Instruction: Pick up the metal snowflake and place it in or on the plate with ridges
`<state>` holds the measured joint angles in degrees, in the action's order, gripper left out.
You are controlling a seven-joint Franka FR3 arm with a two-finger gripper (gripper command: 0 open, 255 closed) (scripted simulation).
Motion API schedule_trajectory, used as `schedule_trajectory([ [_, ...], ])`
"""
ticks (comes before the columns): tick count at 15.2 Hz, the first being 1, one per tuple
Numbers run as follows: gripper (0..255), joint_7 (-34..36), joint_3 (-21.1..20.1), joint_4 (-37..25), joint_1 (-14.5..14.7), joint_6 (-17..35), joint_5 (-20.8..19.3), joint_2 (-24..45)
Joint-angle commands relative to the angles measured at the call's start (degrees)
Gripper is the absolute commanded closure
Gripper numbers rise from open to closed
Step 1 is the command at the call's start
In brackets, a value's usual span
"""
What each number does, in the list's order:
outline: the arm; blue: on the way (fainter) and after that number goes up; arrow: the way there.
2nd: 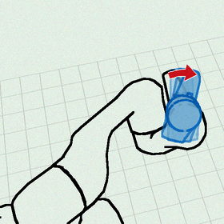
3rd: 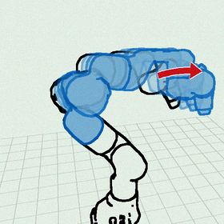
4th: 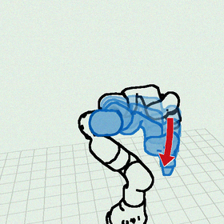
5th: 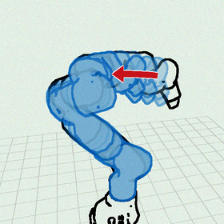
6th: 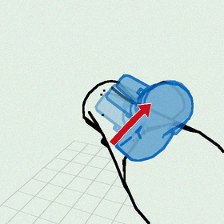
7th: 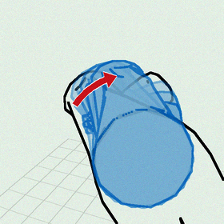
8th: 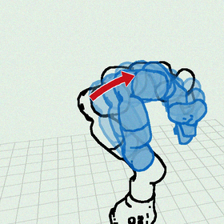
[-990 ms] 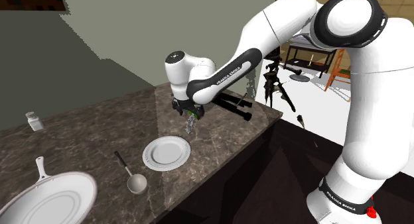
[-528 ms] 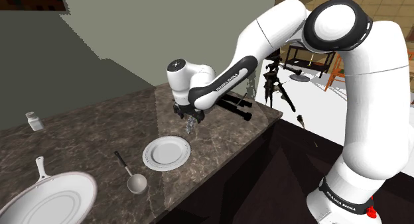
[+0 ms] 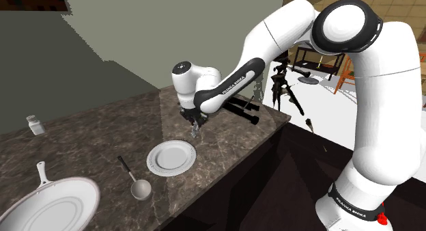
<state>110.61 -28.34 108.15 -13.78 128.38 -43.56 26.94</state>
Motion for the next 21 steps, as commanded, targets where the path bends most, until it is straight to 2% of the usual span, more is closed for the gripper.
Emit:
schedule_trajectory([
  [1, 255, 0.0, 0.0, 0.0, 0.0, 0.0, 0.0, 0.0],
  [8, 255, 0.0, 0.0, 0.0, 0.0, 0.0, 0.0, 0.0],
  [21, 255, -5.5, -2.6, -1.8, -1.7, -5.7, 5.7, -5.9],
])
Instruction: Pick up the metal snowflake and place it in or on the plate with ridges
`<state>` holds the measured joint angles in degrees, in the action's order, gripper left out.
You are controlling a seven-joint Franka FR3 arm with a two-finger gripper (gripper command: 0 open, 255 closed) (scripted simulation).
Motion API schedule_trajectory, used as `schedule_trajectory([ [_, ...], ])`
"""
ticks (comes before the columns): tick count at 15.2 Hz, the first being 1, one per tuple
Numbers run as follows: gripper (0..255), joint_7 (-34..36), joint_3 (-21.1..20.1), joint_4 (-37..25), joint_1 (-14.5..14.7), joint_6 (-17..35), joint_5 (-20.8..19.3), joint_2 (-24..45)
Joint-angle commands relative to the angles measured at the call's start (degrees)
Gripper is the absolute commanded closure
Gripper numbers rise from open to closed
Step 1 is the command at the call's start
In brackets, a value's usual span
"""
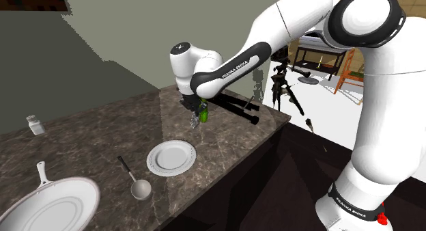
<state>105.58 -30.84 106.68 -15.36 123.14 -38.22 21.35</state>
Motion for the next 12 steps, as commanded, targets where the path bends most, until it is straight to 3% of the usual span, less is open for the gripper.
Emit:
schedule_trajectory([
  [1, 255, -0.9, -0.3, -0.5, -0.2, -0.9, 0.8, -0.7],
  [4, 255, -2.1, -0.7, -1.2, -0.5, -2.3, 2.0, -1.8],
  [12, 255, 6.1, -3.8, -5.7, 7.5, -9.3, 1.9, 0.0],
])
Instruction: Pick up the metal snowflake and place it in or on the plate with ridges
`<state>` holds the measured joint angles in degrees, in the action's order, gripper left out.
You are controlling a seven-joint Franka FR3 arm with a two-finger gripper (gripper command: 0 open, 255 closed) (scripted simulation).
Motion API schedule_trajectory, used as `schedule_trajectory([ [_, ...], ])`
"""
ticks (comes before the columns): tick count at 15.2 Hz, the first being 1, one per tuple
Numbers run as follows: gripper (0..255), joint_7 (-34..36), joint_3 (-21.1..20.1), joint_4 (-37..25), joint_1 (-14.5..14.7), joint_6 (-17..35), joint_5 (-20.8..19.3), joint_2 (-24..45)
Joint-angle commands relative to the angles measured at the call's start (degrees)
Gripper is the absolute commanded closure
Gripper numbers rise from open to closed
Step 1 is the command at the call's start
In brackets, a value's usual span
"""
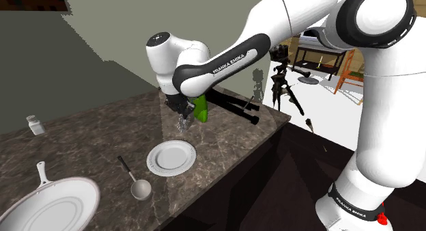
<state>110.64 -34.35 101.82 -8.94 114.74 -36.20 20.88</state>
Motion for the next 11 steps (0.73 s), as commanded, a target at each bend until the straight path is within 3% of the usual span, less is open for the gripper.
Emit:
schedule_trajectory([
  [1, 255, 2.0, -0.6, -1.7, 2.2, -1.9, -0.2, 1.0],
  [6, 255, 6.8, -1.9, -7.4, 8.2, -7.2, -0.9, 4.3],
  [11, 255, 8.5, -1.5, -6.5, 8.9, -5.6, -2.1, 5.8],
])
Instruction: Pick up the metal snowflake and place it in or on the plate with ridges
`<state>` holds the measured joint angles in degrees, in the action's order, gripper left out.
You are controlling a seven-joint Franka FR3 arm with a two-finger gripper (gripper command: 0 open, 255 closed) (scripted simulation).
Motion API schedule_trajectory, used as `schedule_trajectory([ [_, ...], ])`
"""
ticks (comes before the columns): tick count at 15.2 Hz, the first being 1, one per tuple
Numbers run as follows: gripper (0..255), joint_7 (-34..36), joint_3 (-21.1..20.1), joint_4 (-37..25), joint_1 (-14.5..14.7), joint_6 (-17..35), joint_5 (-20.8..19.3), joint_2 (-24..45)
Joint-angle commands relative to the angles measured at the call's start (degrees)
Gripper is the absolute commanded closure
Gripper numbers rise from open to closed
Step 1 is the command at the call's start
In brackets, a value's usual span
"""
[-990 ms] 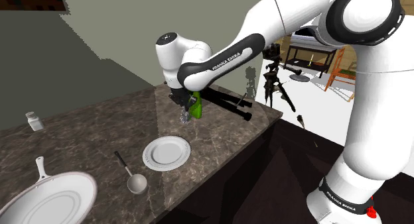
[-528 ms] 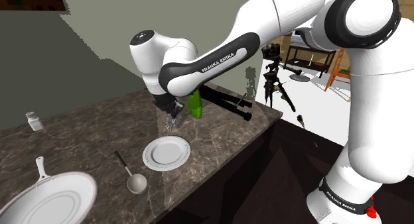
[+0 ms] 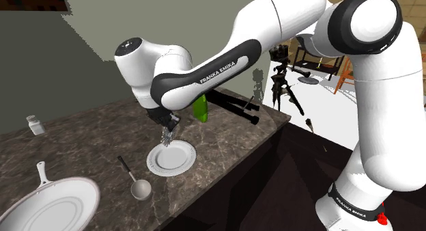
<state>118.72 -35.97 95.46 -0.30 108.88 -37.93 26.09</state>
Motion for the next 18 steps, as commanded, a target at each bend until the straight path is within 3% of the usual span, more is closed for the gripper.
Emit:
schedule_trajectory([
  [1, 255, 0.7, 0.3, 0.2, 0.3, 0.8, -0.6, 0.9],
  [13, 255, 5.0, 2.4, 3.0, 1.4, 6.7, -4.7, 5.7],
  [18, 255, 5.0, 2.4, 3.0, 1.4, 6.7, -4.7, 5.7],
])
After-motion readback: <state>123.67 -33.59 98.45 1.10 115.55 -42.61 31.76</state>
